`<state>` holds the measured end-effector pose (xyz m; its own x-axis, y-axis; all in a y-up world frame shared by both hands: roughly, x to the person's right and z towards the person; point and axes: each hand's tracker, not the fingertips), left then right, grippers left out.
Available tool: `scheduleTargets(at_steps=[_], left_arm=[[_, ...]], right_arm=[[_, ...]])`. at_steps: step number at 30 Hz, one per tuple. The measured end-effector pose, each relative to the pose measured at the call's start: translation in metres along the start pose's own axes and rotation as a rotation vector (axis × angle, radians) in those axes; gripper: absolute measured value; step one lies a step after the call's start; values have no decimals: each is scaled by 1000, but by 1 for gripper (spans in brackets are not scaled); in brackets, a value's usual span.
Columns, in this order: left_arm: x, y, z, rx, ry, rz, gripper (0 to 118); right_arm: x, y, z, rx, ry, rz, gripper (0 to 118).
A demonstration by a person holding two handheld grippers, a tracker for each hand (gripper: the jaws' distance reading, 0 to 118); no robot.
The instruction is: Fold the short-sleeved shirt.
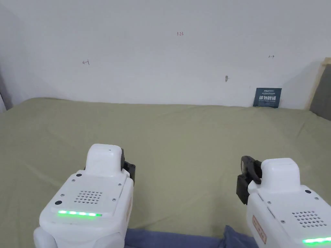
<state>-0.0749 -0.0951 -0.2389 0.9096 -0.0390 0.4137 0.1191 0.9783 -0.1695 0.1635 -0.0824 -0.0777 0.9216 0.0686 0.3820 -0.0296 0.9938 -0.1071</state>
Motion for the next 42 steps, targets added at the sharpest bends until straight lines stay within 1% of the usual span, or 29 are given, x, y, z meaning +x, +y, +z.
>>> scheduleTargets(at_steps=[1, 2, 6, 7, 10, 12, 13, 14, 15, 17, 19, 21, 23, 25, 26, 28, 29, 30, 31, 32, 33, 34, 35, 36, 37, 39, 42], left_arm=[[19, 8, 22, 57, 23, -49, 0], [21, 8, 24, 73, 36, -72, 0], [17, 15, 36, 109, 17, -44, 0], [16, 18, 37, 107, 31, -49, 0], [-2, 27, 36, 78, 0, -38, 0], [-19, 27, 36, 10, -28, -22, 0], [-39, 26, 32, -30, -59, 3, 0], [-55, 23, 28, -102, -83, 28, 0], [-71, 18, 24, -159, -116, 65, 0], [-113, 6, 13, -302, -218, 195, 0], [-152, -16, -3, -464, -238, 308, 0], [-191, -43, -21, -587, -308, 364, 0], [-217, -69, -36, -725, -331, 428, 0], [-236, -87, -46, -777, -317, 474, 0], [-241, -96, -49, -821, -386, 505, 0], [-247, -109, -56, -838, -424, 545, 0], [-250, -116, -60, -858, -479, 584, 4], [-252, -120, -63, -868, -501, 613, 13], [-254, -126, -69, -888, -527, 635, 34], [-252, -132, -74, -892, -528, 642, 83], [-250, -137, -79, -915, -554, 633, 112], [-251, -142, -82, -942, -587, 644, 118], [-252, -148, -85, -931, -606, 678, 118], [-251, -151, -89, -940, -595, 673, 118], [-251, -156, -93, -954, -585, 703, 118], [-251, -164, -101, -987, -584, 722, 118], [-256, -169, -106, -943, -662, 822, 118]], right_arm=[[-3, 1, 2, 16, -6, 23, 1], [-3, 2, 1, 21, -15, 29, 1], [-3, 7, 5, 37, -30, 6, 1], [2, 4, 2, 40, -31, 3, 1], [-1, 5, 5, 46, -38, 3, 1], [-1, 6, 6, 48, -44, 6, 1], [-1, 7, 7, 48, -47, 3, 1], [-1, 7, 8, 43, -46, -1, 1], [-1, 4, 8, 38, -46, -3, 1], [-2, 2, 9, 26, -44, 1, 1], [-3, -1, 9, 10, -53, 9, 1], [-3, -3, 9, 1, -56, -3, 1], [-6, -7, 7, -26, -55, -11, 1], [-8, -9, 5, -35, -61, -2, 1], [-10, -10, 4, -44, -63, 2, 1], [-13, -12, 1, -61, -65, 8, 1], [-14, -13, -1, -69, -71, 11, 2], [-14, -14, -2, -73, -73, 13, 1], [-16, -16, -2, -81, -72, 11, 1], [-16, -17, -4, -91, -69, 6, 1], [-16, -17, -5, -95, -66, 3, 1], [-16, -18, -6, -99, -66, 3, 1], [-18, -20, -6, -106, -67, 7, 1], [-18, -20, -7, -113, -67, 10, 1], [-18, -20, -8, -117, -66, 10, 1], [-18, -22, -8, -121, -64, 9, 1], [-16, -23, -11, -128, -70, 19, 1]])
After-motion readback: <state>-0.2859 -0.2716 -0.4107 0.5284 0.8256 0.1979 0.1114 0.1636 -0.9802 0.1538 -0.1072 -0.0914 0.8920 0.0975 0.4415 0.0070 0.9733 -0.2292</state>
